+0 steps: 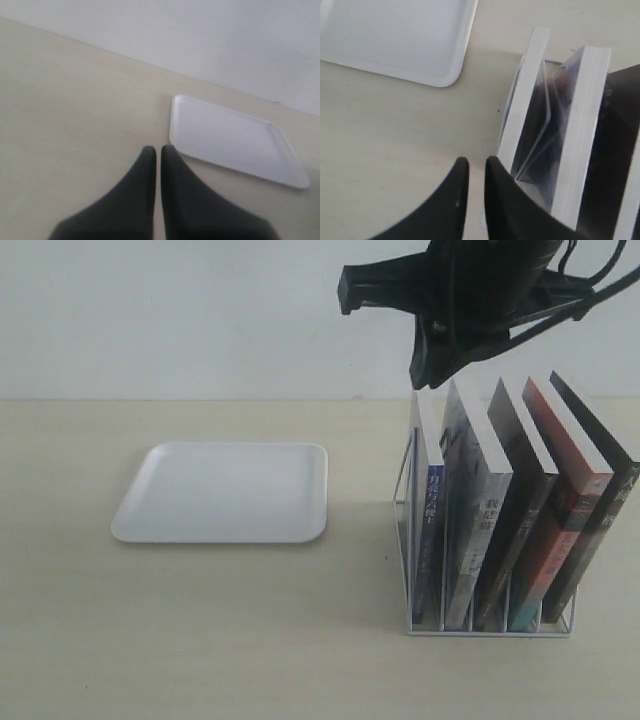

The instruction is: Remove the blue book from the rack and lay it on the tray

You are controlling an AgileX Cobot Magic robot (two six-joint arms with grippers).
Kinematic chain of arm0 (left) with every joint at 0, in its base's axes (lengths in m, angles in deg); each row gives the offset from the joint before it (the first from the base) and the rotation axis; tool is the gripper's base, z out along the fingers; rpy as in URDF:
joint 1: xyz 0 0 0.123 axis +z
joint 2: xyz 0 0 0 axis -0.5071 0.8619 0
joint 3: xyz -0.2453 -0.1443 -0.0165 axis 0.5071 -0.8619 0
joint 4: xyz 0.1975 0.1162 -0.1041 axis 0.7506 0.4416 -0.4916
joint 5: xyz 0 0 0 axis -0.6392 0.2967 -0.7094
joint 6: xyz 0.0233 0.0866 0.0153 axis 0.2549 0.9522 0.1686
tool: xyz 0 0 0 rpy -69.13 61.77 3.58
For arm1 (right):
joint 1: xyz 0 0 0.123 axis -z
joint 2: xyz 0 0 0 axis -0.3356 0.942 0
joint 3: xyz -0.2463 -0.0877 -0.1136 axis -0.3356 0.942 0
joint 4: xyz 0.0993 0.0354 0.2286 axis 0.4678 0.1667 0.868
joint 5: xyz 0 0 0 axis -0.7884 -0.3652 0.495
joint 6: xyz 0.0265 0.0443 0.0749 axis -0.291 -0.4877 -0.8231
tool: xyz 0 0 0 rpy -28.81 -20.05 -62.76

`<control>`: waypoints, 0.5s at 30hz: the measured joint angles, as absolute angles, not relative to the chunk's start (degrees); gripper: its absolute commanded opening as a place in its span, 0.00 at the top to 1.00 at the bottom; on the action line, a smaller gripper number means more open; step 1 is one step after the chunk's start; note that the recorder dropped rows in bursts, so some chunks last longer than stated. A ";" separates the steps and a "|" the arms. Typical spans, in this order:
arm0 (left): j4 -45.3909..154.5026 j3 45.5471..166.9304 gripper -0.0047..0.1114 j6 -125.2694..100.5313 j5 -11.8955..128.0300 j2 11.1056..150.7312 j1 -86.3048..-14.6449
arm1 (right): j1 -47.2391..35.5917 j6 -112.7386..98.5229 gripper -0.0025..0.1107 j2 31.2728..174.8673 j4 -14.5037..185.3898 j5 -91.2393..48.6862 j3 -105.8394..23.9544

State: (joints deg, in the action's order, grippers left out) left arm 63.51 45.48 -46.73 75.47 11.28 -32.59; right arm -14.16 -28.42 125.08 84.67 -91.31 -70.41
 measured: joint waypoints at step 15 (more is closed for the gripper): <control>63.51 45.48 0.92 -46.73 75.47 11.28 -32.59 | -14.16 -32.07 0.68 127.78 85.44 -91.31 -70.41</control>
